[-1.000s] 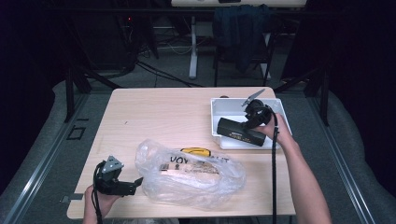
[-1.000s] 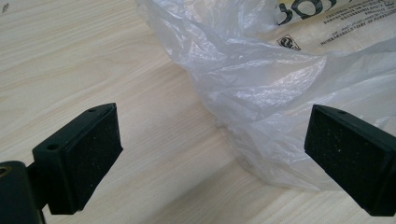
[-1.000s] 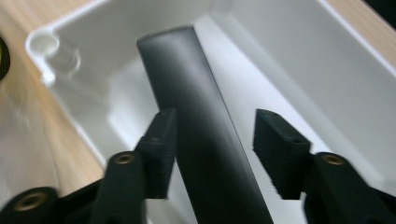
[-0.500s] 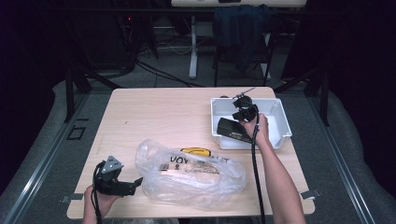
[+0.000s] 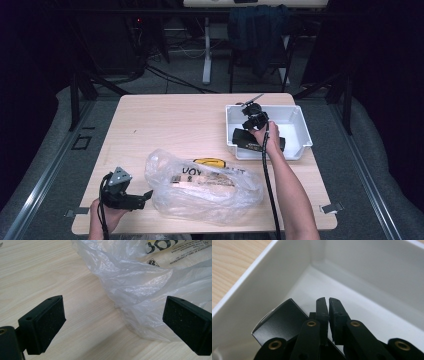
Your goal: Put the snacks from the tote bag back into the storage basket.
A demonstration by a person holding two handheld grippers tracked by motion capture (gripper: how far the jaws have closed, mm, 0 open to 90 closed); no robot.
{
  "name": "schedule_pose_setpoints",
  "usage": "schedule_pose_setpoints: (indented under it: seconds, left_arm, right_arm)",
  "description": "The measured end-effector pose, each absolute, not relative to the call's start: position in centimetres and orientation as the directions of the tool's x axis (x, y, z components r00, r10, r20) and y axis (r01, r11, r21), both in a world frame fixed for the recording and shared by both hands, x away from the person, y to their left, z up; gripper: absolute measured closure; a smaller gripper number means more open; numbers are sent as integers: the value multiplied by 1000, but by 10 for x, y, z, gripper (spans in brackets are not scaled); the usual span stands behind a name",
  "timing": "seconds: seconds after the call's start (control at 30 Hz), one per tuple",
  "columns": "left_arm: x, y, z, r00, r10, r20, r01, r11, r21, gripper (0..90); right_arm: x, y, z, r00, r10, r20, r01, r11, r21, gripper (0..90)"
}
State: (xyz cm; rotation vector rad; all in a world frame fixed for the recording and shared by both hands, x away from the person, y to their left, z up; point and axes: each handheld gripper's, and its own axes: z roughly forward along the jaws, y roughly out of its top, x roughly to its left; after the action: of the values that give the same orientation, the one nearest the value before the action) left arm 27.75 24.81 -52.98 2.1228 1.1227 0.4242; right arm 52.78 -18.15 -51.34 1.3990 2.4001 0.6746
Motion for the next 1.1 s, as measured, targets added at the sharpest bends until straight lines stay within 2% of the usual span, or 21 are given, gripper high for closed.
schedule_pose_setpoints:
  seconds: [0.4, 0.73, 0.8, 0.83, 0.87, 1.1]
  left_arm:
    - [278, 249, -529, 573, 819, -33, 593, -386, 706, 43]
    - [278, 250, -529, 573, 819, -31, 591, -387, 708, 43]
    - [277, 251, -529, 572, 820, -36, 593, -382, 709, 43]
    - [277, 251, -529, 572, 820, -36, 593, -382, 709, 43]
    - [277, 252, -528, 572, 820, -38, 592, -379, 711, 42]
    - [276, 252, -527, 573, 819, -38, 588, -378, 715, 42]
  right_arm:
    - [524, -173, -511, -536, 844, 22, 738, 456, 497, 871]
    - [518, -173, -514, -528, 849, 28, 751, 451, 481, 849]
    - [513, -178, -506, -517, 855, 36, 739, 426, 521, 775]
    - [513, -178, -506, -517, 855, 36, 739, 426, 521, 775]
    - [506, -185, -498, -501, 864, 55, 726, 384, 571, 680]
    - [469, -204, -472, -482, 875, 42, 693, 351, 630, 344]
